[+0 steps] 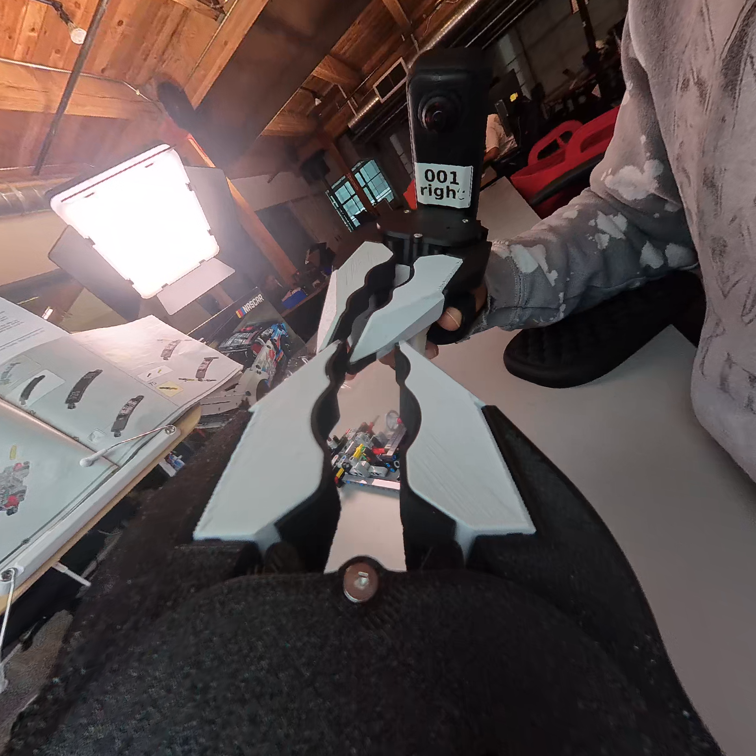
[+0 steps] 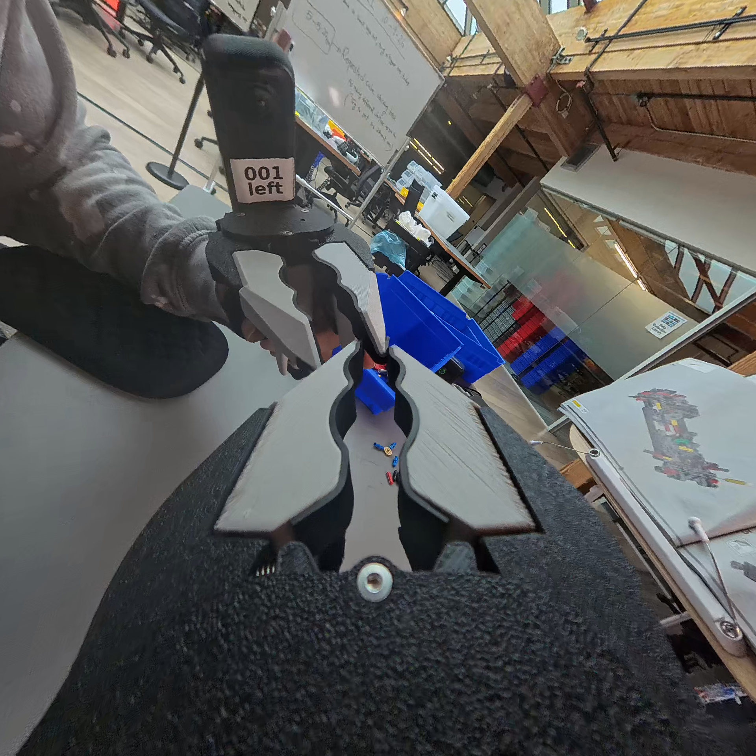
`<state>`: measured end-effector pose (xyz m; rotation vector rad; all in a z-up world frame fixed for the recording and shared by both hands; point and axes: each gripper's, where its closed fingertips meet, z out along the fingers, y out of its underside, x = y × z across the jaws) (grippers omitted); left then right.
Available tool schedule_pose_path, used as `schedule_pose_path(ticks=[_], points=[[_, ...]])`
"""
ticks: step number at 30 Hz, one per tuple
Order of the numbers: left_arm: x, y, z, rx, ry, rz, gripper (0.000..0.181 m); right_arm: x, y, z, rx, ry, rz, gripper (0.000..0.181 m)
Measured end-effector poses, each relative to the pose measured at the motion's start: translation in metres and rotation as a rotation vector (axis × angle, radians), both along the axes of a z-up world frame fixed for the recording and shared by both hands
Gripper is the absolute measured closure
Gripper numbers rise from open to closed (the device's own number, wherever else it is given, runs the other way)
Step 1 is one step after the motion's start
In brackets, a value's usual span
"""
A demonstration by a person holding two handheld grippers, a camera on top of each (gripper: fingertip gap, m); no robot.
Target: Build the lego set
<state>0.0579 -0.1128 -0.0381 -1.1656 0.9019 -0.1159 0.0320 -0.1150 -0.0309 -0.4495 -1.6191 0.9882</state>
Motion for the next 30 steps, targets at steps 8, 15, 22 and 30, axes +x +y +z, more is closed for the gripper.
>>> schedule_pose_path(ticks=[8,15,22,30], points=[[-0.004,-0.004,0.004,-0.218,-0.282,-0.212,0.164,-0.001,0.001,-0.002,0.041,0.019,-0.041,0.172],[-0.008,-0.005,0.014,-0.271,-0.450,-0.293,0.163,-0.003,0.000,0.009,-0.046,0.113,-0.078,0.171],[-0.010,-0.007,0.017,-0.335,-0.528,-0.348,0.162,-0.003,-0.002,0.013,-0.079,0.133,-0.088,0.170],[-0.014,-0.002,0.013,-0.328,-0.496,-0.307,0.169,-0.005,-0.003,0.010,-0.296,0.019,-0.012,0.173]])
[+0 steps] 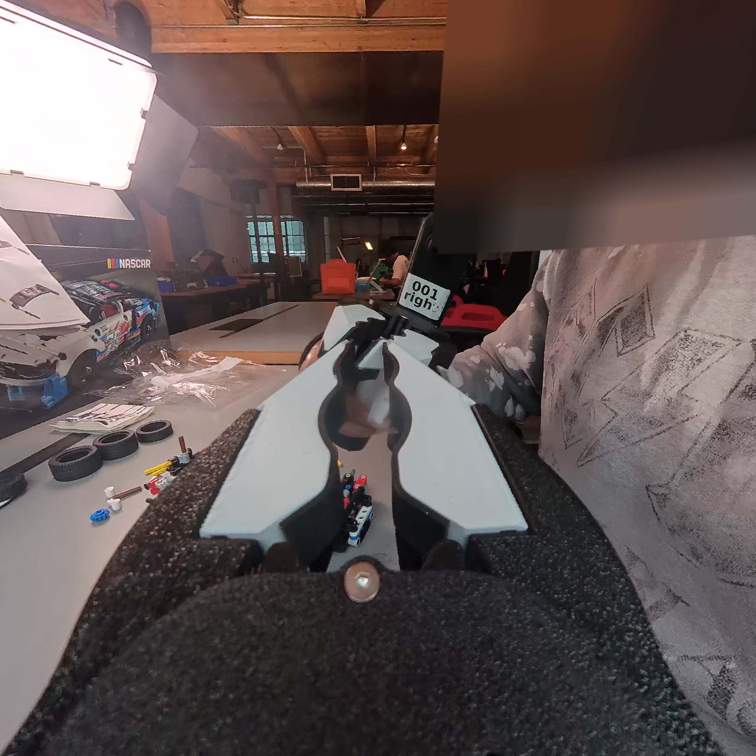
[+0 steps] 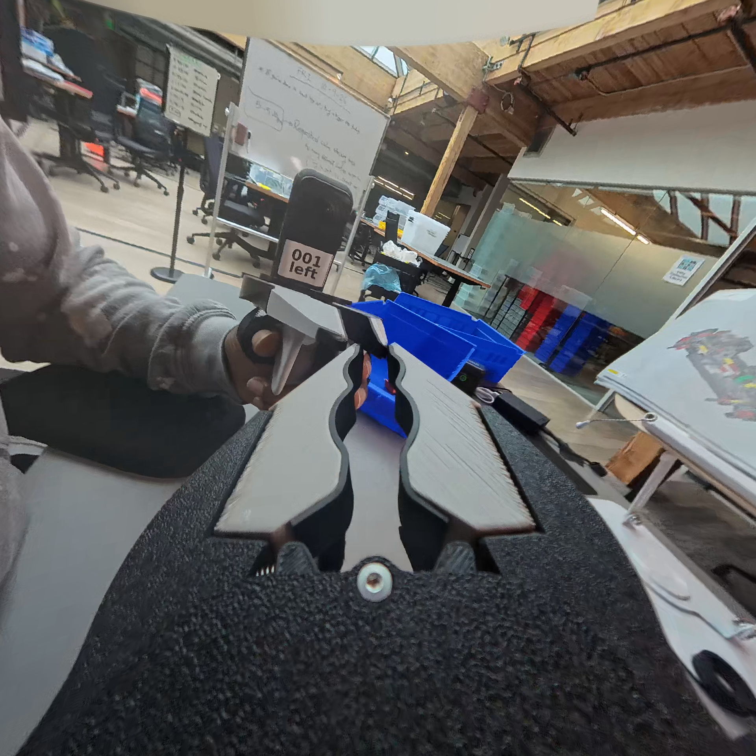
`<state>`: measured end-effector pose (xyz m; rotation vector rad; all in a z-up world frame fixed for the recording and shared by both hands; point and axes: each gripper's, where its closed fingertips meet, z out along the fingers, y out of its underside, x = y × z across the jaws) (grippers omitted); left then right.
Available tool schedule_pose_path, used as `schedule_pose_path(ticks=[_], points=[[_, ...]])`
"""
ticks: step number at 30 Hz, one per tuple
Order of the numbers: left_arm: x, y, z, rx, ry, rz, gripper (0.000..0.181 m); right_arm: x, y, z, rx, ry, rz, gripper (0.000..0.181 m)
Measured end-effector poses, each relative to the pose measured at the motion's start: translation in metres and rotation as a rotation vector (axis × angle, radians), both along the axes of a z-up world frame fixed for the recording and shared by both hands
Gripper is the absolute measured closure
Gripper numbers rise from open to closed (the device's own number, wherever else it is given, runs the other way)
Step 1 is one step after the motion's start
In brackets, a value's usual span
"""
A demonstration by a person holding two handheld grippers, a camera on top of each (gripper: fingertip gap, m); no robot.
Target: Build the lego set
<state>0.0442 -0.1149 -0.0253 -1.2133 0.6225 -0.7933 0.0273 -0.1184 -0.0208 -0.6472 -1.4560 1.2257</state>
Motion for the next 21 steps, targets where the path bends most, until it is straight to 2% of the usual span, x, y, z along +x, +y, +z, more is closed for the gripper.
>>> schedule_pose_path(ticks=[4,8,11,16,21], points=[[-0.004,0.000,-0.001,0.028,0.016,0.016,0.170,-0.004,-0.001,0.000,-0.203,-0.043,0.049,0.173],[-0.006,0.000,0.001,0.052,0.003,0.024,0.170,-0.006,-0.003,0.002,-0.286,-0.041,0.067,0.174],[-0.006,-0.002,0.003,0.124,0.051,0.068,0.170,-0.006,-0.005,0.004,-0.245,-0.030,0.073,0.174],[-0.006,0.001,-0.004,0.266,0.282,0.238,0.163,-0.004,0.007,0.000,-0.146,-0.042,0.045,0.159],[-0.010,0.006,-0.016,0.276,0.376,0.286,0.160,0.005,0.016,0.003,-0.132,-0.044,0.057,0.164]])
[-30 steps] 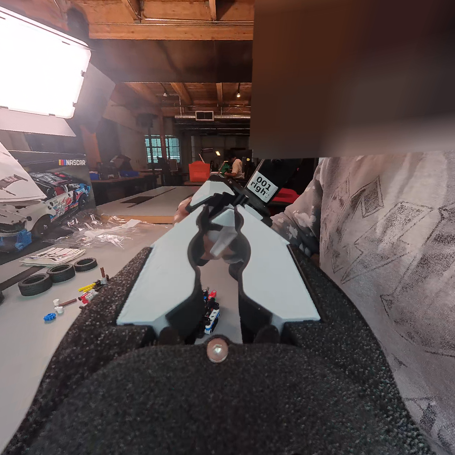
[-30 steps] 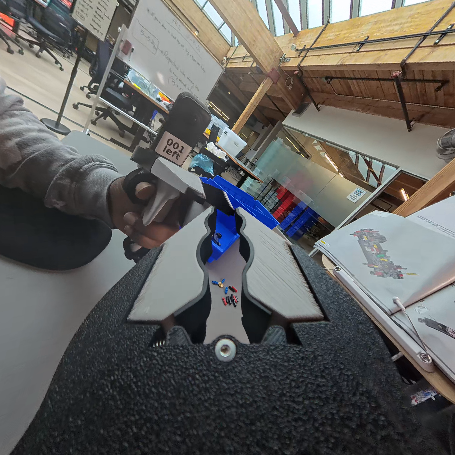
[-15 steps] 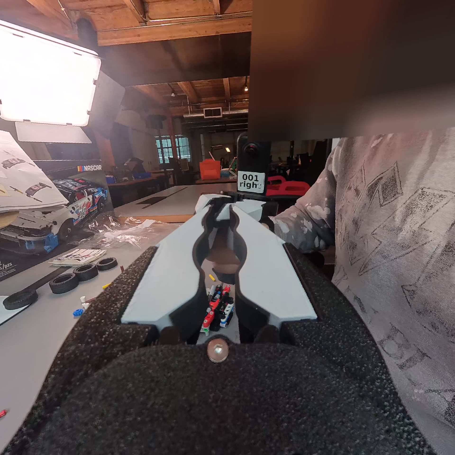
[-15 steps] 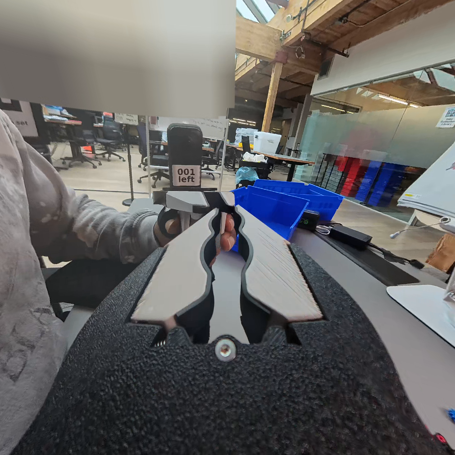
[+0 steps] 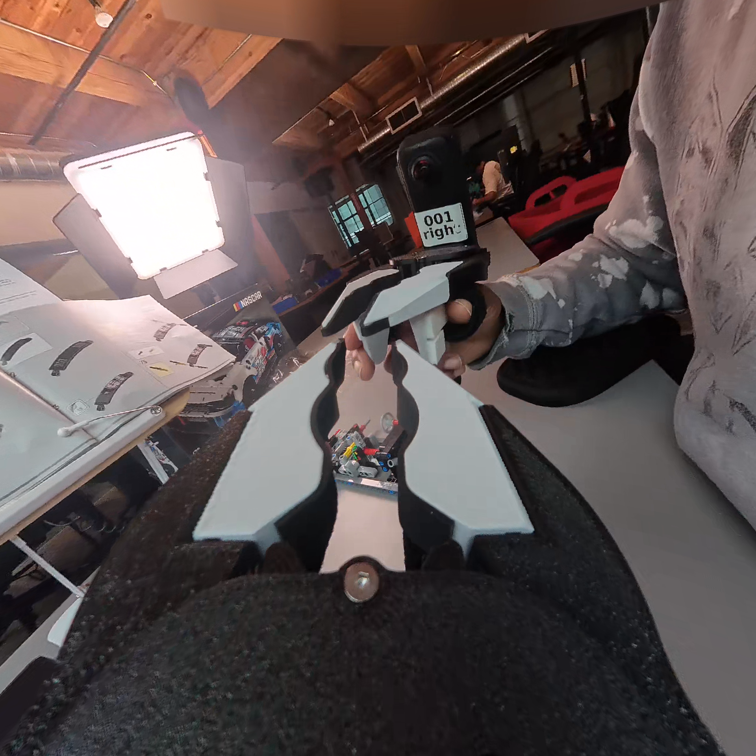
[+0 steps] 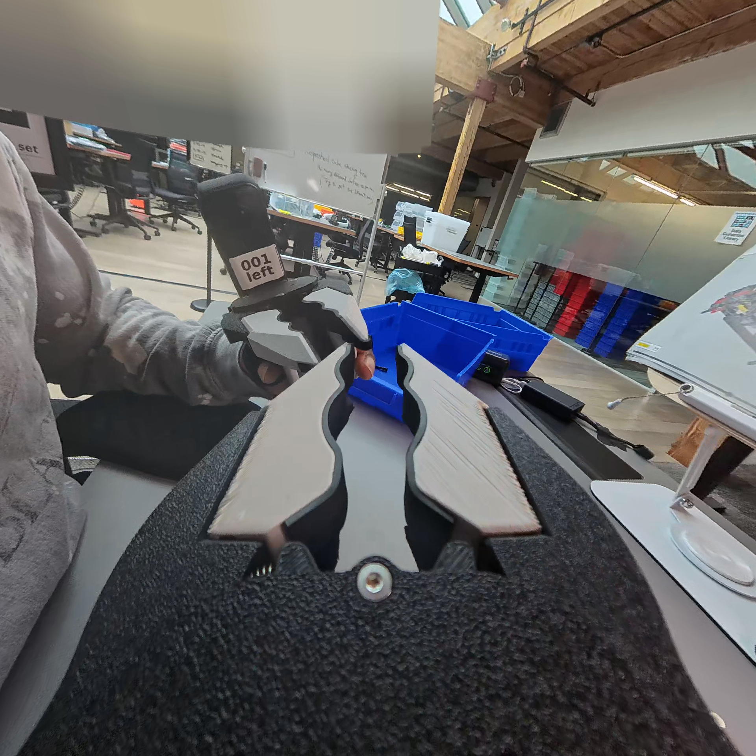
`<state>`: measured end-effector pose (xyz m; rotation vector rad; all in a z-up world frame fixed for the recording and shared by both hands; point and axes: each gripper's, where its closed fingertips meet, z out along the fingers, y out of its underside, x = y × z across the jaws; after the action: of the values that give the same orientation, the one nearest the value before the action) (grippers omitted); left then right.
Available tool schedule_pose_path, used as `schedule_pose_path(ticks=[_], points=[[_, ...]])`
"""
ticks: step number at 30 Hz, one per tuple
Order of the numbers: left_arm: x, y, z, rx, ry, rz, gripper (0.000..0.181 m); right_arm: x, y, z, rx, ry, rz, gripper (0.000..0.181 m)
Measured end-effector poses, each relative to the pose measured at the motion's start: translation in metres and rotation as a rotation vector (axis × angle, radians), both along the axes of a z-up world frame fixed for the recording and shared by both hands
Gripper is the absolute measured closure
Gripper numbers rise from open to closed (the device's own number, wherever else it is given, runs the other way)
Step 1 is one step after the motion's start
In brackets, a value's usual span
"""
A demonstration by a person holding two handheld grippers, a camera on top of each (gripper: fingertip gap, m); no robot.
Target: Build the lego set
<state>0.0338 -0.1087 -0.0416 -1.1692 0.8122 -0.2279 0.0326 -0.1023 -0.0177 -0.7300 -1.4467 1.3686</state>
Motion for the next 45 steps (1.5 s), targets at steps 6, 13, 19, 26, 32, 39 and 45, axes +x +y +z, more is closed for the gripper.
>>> schedule_pose_path(ticks=[6,13,19,26,32,39,45], points=[[0.012,0.001,-0.010,0.039,0.116,0.030,0.160,0.000,-0.011,-0.013,0.041,-0.056,0.048,0.166],[0.016,0.000,-0.006,0.081,0.136,0.053,0.164,0.000,-0.017,-0.012,0.026,-0.035,0.053,0.173],[0.018,-0.001,-0.002,0.001,0.019,-0.010,0.166,-0.001,-0.017,-0.009,0.047,0.017,0.017,0.174],[0.016,0.007,-0.018,-0.176,-0.063,-0.040,0.170,-0.004,-0.009,-0.028,0.206,-0.078,-0.029,0.177],[0.018,0.010,-0.023,-0.235,-0.102,-0.058,0.175,-0.003,-0.006,-0.035,0.176,-0.117,-0.011,0.178],[0.021,0.006,-0.006,-0.130,-0.106,-0.048,0.174,-0.001,-0.009,-0.019,-0.251,-0.100,0.191,0.175],[-0.002,0.032,-0.028,-0.355,-0.205,0.048,0.142,-0.004,0.054,-0.047,-0.147,-0.284,-0.020,0.150]])
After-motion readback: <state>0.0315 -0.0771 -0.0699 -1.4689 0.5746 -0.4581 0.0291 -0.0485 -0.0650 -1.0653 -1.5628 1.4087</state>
